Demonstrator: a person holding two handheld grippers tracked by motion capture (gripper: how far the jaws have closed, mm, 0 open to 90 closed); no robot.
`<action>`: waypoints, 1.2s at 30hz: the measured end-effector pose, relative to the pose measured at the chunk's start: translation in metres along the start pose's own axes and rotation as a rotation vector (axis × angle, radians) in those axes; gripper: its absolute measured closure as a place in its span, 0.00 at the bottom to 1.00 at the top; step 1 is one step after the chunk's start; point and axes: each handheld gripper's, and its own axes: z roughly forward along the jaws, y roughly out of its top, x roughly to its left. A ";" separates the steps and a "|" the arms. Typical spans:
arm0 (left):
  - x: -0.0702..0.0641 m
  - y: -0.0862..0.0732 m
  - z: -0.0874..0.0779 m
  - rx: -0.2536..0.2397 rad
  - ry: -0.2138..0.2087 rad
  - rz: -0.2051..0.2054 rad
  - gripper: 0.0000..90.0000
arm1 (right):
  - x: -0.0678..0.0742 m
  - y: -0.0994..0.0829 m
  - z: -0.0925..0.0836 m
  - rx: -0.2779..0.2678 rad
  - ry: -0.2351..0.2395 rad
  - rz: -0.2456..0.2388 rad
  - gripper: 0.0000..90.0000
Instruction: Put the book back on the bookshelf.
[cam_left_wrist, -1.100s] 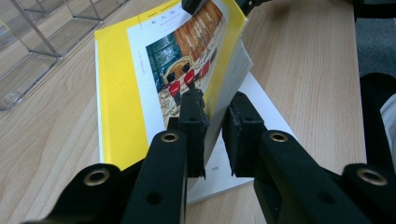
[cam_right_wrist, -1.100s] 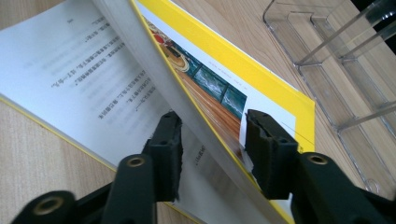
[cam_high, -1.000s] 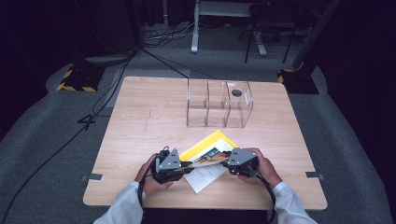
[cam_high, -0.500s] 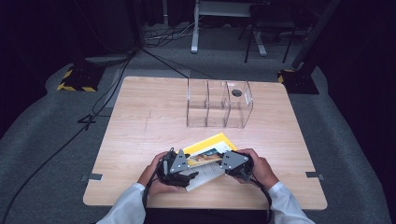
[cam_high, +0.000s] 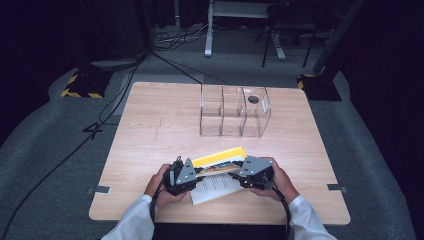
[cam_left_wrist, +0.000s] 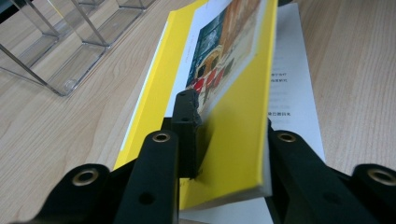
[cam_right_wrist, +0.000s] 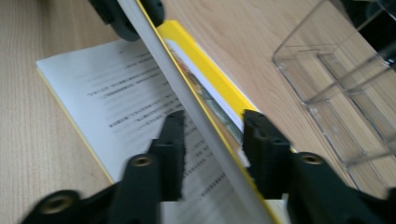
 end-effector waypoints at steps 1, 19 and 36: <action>0.001 0.000 -0.001 -0.005 -0.005 -0.001 0.83 | -0.004 -0.004 -0.003 -0.012 0.003 0.010 0.57; 0.010 -0.002 -0.015 -0.058 -0.079 0.014 0.90 | -0.037 -0.050 -0.020 -0.128 -0.026 0.147 0.52; 0.002 0.005 -0.012 -0.034 -0.093 0.019 0.76 | -0.025 -0.048 -0.018 -0.122 -0.034 0.068 0.72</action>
